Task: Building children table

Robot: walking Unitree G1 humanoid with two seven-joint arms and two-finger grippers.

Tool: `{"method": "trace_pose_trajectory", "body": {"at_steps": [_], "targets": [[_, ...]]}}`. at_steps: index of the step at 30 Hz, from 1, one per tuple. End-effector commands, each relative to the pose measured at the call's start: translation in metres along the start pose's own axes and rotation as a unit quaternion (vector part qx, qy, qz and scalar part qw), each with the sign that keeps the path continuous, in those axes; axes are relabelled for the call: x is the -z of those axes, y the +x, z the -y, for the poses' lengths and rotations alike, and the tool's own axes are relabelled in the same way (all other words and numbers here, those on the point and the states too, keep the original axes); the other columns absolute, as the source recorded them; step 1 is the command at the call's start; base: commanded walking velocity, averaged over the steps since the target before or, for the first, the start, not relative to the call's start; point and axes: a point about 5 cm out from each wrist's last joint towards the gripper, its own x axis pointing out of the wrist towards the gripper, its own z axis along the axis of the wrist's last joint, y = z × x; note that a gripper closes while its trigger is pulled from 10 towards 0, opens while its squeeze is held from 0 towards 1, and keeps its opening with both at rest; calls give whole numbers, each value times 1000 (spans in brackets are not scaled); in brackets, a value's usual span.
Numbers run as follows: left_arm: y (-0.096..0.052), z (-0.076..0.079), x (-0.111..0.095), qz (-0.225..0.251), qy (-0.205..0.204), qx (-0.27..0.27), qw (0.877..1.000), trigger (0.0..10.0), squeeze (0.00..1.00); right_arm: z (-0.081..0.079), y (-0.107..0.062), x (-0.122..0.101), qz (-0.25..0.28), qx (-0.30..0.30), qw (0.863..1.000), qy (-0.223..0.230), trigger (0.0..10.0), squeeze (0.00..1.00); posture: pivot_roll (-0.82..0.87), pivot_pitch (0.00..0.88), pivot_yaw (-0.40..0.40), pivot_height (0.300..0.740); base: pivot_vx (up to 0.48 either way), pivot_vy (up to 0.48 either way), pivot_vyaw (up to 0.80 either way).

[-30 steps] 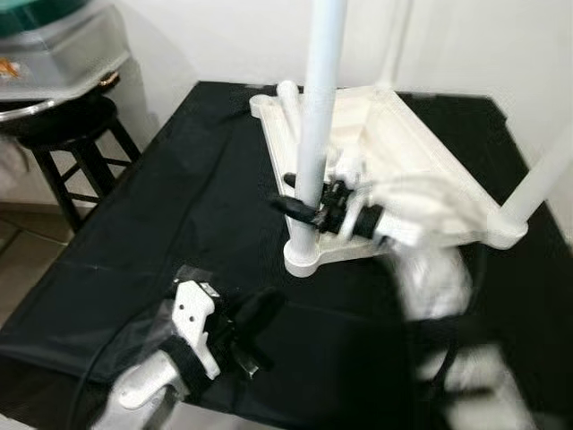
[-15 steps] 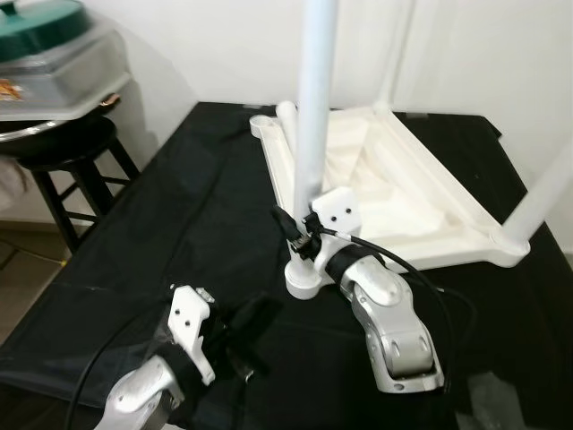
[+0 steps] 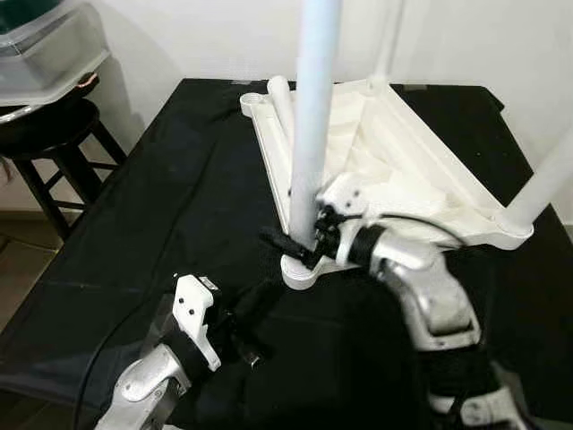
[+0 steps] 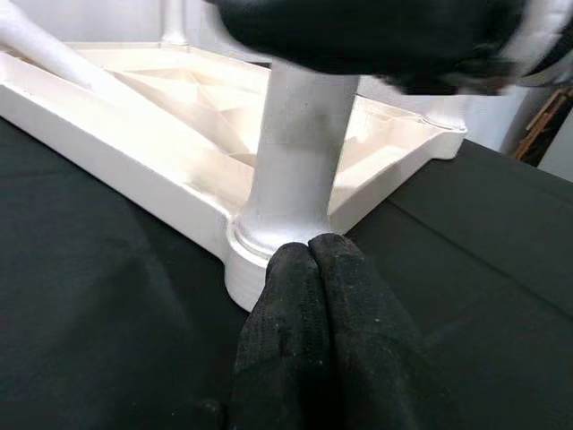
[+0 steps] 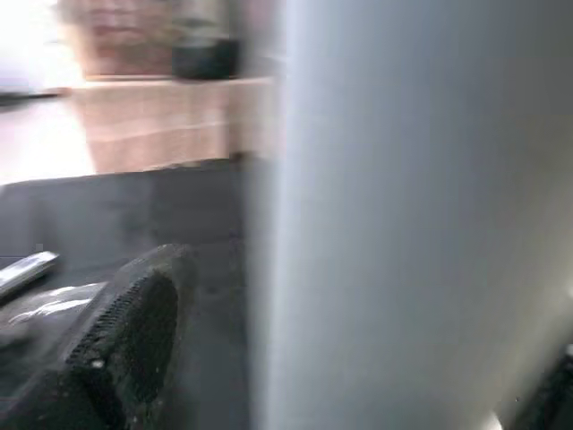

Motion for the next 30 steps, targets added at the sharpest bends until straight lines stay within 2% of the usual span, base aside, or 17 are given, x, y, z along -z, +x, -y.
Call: {"method": "trace_pose_trajectory", "body": {"at_steps": [1,4,8,14,15,19,25,29,30], "targets": [[-3,1,5,-8,0,-4,1000,10000,0,4,-1,-3,2,-87,996,-8,10000,0,36,176,19,740,0,0,0],[-3,2,6,-9,0,-4,1000,10000,0,12,-3,-6,0,-117,993,-10,10000,0,39,173,20,740,0,0,0],[-4,3,7,-10,-1,-3,1000,10000,0,36,-5,-8,0,-163,986,17,10000,0,46,167,17,740,0,0,0],[-5,4,7,-11,-2,-3,1000,10000,0,45,-4,-6,-1,-163,986,34,10000,0,48,166,15,740,0,0,0],[-5,4,8,-11,-2,-3,1000,10000,0,48,-3,-4,-2,-160,986,44,0,0,52,165,15,740,0,0,0],[-6,5,8,-12,-2,-3,1000,10000,0,50,-5,2,7,-172,983,64,0,0,51,167,18,740,0,0,0],[-5,5,7,-11,-3,-3,1000,10000,0,50,-10,5,8,-173,983,65,0,0,45,176,25,740,0,0,0],[-5,5,6,-10,-4,-2,1000,10000,0,56,-22,13,-9,-97,994,51,0,0,31,185,22,740,0,0,0],[-5,5,6,-10,-4,-2,1000,10000,0,56,-22,13,-9,-97,994,51,0,0,31,185,22,740,0,0,0]]}}
